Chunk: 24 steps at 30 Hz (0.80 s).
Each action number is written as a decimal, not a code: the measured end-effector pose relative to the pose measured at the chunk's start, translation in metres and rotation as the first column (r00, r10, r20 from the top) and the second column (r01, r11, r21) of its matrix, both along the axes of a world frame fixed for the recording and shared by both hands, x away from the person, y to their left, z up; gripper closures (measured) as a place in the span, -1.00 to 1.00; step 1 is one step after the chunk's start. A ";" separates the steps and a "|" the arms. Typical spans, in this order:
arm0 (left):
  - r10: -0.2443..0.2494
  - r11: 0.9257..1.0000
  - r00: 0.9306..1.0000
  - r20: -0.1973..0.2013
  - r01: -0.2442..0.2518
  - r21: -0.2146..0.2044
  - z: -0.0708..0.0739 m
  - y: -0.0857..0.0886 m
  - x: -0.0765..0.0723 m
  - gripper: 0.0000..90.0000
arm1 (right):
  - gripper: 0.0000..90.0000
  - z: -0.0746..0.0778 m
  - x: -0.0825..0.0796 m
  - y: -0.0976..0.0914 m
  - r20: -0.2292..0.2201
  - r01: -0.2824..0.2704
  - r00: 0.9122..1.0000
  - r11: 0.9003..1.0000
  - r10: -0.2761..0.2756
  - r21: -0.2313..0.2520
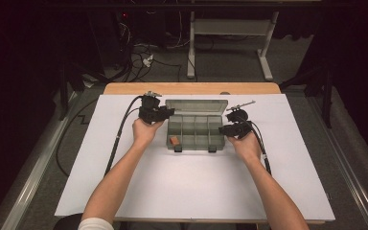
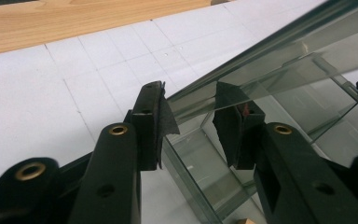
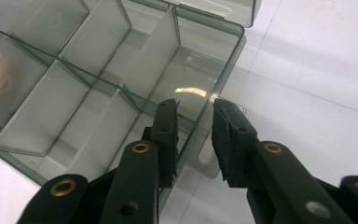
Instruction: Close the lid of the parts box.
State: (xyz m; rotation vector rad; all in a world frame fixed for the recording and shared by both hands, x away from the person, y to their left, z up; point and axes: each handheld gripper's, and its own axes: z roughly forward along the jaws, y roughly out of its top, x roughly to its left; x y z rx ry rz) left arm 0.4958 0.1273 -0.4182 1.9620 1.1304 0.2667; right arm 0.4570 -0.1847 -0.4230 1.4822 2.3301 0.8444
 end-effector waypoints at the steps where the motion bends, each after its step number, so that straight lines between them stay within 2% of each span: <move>1: 0.000 1.000 1.000 -0.001 0.000 0.002 0.000 0.000 0.000 0.39 | 0.58 0.000 0.000 0.000 0.000 -0.001 1.000 1.000 0.001 0.003; 7: -0.002 1.000 1.000 0.003 0.002 0.010 -0.002 -0.001 -0.001 0.39 | 0.44 0.000 0.000 -0.001 -0.002 -0.015 1.000 1.000 0.015 0.028; 10: -0.002 1.000 1.000 -0.001 0.002 0.013 -0.003 -0.001 -0.001 0.39 | 0.43 0.001 -0.001 -0.002 0.002 -0.027 1.000 0.999 0.027 0.037; 12: -0.004 1.000 1.000 -0.003 0.004 0.011 -0.004 0.000 -0.001 0.39 | 0.52 0.005 -0.002 -0.003 0.021 -0.025 0.999 0.999 0.024 0.045; 17: -0.007 1.000 1.000 -0.012 0.007 0.007 -0.007 0.000 -0.002 0.39 | 0.96 0.013 -0.003 -0.005 0.077 -0.037 0.996 0.998 0.032 0.059; 20: -0.009 1.000 1.000 -0.018 0.009 0.009 -0.008 0.001 -0.002 0.38 | 1.00 0.015 -0.002 -0.005 0.105 -0.031 0.994 0.998 0.024 0.062; 24: -0.015 1.000 1.000 -0.021 0.015 0.016 -0.009 0.001 -0.002 0.38 | 1.00 0.016 0.001 -0.007 0.116 -0.014 0.993 0.997 0.005 0.074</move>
